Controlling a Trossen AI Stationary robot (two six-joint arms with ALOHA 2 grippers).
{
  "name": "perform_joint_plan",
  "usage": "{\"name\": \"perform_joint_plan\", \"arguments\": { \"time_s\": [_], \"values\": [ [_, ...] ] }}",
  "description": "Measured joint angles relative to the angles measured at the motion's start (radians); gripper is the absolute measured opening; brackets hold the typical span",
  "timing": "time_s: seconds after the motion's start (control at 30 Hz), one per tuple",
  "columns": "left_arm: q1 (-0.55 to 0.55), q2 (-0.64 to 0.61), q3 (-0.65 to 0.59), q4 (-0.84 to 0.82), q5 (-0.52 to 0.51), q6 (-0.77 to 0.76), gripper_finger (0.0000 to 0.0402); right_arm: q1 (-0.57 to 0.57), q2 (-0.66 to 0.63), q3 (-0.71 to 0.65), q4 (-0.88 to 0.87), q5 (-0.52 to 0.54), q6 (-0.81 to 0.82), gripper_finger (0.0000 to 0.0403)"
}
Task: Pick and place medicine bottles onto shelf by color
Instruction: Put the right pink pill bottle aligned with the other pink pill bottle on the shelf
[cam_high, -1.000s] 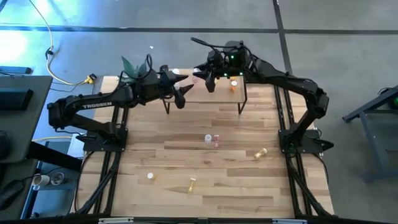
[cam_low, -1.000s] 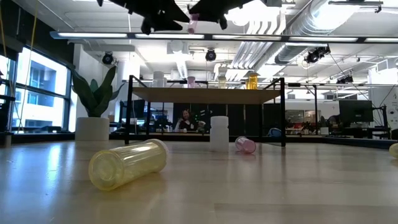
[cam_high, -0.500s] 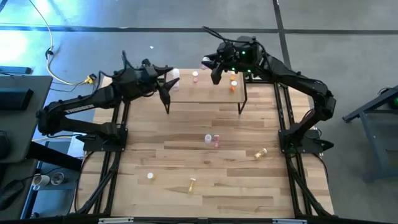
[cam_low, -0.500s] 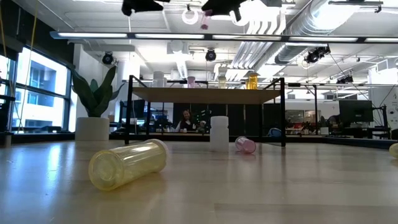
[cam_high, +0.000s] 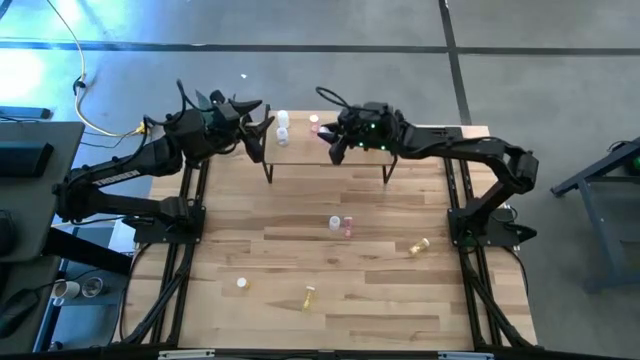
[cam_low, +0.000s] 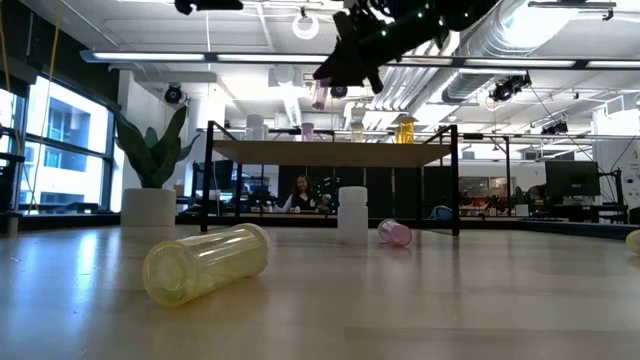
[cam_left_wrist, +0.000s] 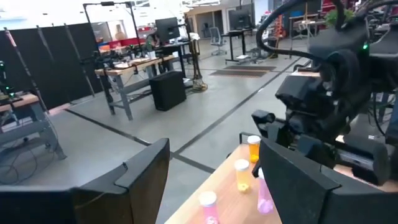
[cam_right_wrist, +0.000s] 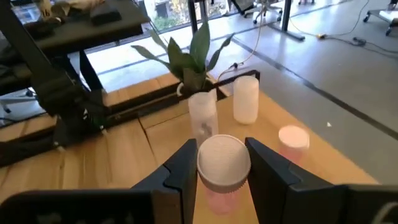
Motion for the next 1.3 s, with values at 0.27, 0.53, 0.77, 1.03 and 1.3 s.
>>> {"name": "perform_joint_plan", "arguments": {
  "time_s": [0.27, 0.53, 0.77, 1.03, 1.3],
  "values": [
    [0.002, 0.008, 0.000, -0.003, 0.000, 0.000, 0.0239, 0.018, 0.090, 0.059, 0.045, 0.021, -0.058, 0.0099],
    [0.008, 0.007, 0.000, -0.013, 0.000, 0.001, 0.0239, 0.017, 0.159, 0.127, -0.014, 0.039, -0.117, 0.0099],
    [0.013, 0.007, 0.000, -0.027, -0.005, 0.015, 0.0239, 0.018, 0.194, 0.134, -0.033, 0.037, -0.198, 0.0099],
    [0.013, 0.007, 0.000, -0.028, -0.007, 0.015, 0.0239, 0.010, 0.194, 0.134, -0.037, 0.021, -0.248, 0.0099],
    [0.013, 0.007, 0.000, -0.028, -0.007, 0.015, 0.0239, 0.009, 0.197, 0.133, -0.068, 0.014, -0.251, 0.0099]
  ]
}}
